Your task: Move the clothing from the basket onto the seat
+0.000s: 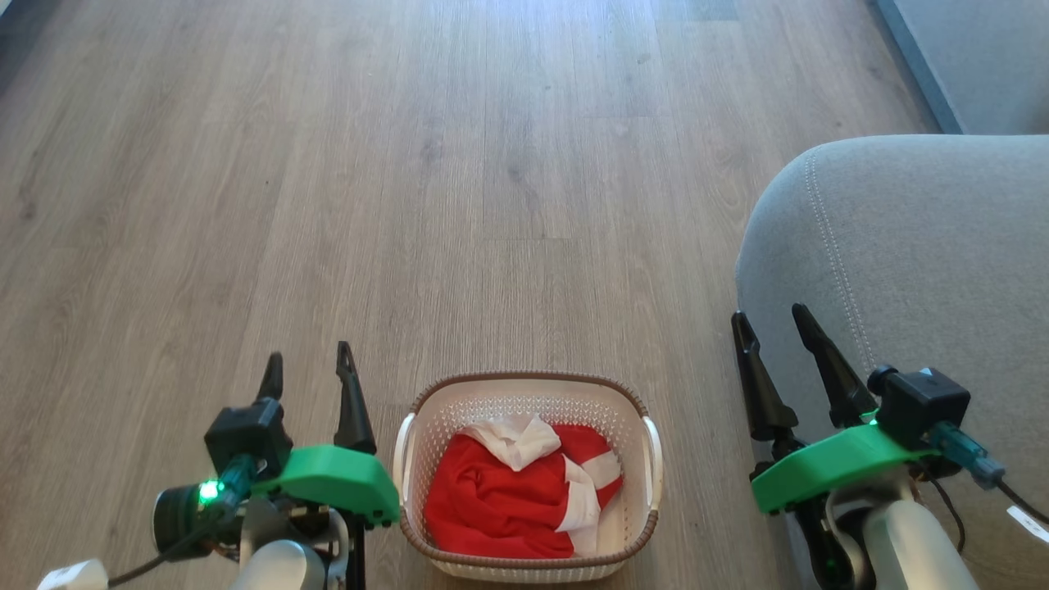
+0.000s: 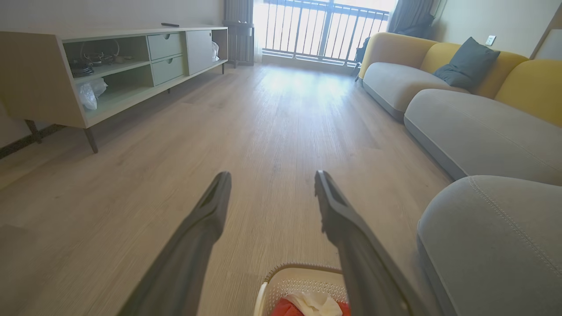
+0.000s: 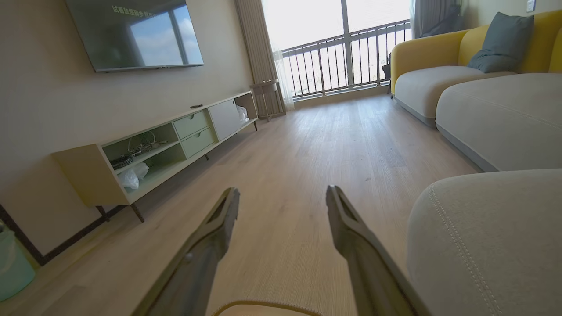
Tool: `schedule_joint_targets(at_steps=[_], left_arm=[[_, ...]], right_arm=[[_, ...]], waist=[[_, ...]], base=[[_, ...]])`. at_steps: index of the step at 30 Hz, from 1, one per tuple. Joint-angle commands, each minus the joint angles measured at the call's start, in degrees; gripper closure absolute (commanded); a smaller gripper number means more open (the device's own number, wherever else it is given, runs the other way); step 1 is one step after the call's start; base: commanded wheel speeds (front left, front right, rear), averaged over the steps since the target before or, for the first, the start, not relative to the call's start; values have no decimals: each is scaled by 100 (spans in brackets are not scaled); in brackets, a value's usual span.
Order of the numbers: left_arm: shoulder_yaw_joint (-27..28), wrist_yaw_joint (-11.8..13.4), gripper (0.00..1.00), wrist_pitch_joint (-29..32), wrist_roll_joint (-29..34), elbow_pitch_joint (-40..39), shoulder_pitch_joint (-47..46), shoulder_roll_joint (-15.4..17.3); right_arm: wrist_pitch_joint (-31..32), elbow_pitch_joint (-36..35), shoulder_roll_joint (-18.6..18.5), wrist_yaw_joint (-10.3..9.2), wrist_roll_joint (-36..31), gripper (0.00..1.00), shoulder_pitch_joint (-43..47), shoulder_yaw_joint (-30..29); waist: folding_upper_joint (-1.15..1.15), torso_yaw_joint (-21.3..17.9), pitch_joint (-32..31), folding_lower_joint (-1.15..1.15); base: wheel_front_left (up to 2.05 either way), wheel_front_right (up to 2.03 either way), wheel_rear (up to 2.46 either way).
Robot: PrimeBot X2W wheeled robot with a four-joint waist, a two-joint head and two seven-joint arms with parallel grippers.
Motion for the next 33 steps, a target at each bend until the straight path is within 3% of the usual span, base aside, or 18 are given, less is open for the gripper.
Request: schedule_joint_targets(at_steps=[1, 4, 12, 23, 28, 33], left_arm=[[126, 124, 0, -82, 162, -293, -317, 95], [230, 143, 0, -133, 234, -449, -277, 49], [589, -268, 0, -267, 666, -589, -138, -202], [1094, -1056, 0, -434, 1154, -310, 100, -640], [1320, -1647, 0, -518, 1316, 58, 155, -771], [1497, -1908, 0, -581, 1485, 391, 164, -820]], right_arm=[[-103, -235, -25, 35, -187, 0, -300, 125], [-153, -263, -22, 36, -353, 0, -302, 139], [-289, -437, -23, 39, -705, 0, -277, 73], [-457, -330, -31, 43, -1294, 0, -282, 134], [-542, -184, -34, 45, -1347, 0, -267, -41], [-605, 6, -37, 46, -1417, 0, -265, -158]], waist=[[0, -2, -4, 0], [0, -1, -13, 0], [0, 32, -26, 0], [0, 46, -44, 0], [0, 31, -87, 0], [0, 6, -128, 0]], base=[[0, 0, 0], [0, 0, 0], [0, 0, 0], [0, 0, 0], [0, 0, 0], [0, 0, 0]])
